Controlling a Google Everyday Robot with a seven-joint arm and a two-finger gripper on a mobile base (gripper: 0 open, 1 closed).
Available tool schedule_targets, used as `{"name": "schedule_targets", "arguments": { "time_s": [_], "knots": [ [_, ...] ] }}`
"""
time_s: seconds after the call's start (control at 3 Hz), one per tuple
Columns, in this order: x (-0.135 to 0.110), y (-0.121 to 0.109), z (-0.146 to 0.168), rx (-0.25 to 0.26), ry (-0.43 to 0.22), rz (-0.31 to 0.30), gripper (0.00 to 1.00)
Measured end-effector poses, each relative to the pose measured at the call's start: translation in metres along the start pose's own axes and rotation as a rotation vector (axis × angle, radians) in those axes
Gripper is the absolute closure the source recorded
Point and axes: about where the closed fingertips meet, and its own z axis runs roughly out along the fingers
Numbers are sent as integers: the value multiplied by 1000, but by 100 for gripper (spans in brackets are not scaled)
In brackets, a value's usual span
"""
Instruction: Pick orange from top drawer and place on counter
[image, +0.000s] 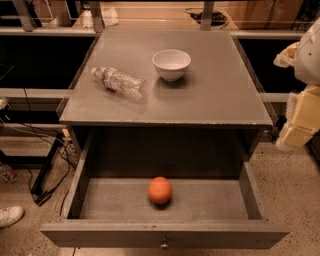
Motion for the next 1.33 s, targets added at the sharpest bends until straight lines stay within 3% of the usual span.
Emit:
{"name": "schedule_targets", "arguments": {
  "time_s": [0.33, 1.33],
  "knots": [
    [0, 0, 0, 0, 0, 0, 0],
    [-50, 54, 5, 41, -57, -156, 0]
  ]
}}
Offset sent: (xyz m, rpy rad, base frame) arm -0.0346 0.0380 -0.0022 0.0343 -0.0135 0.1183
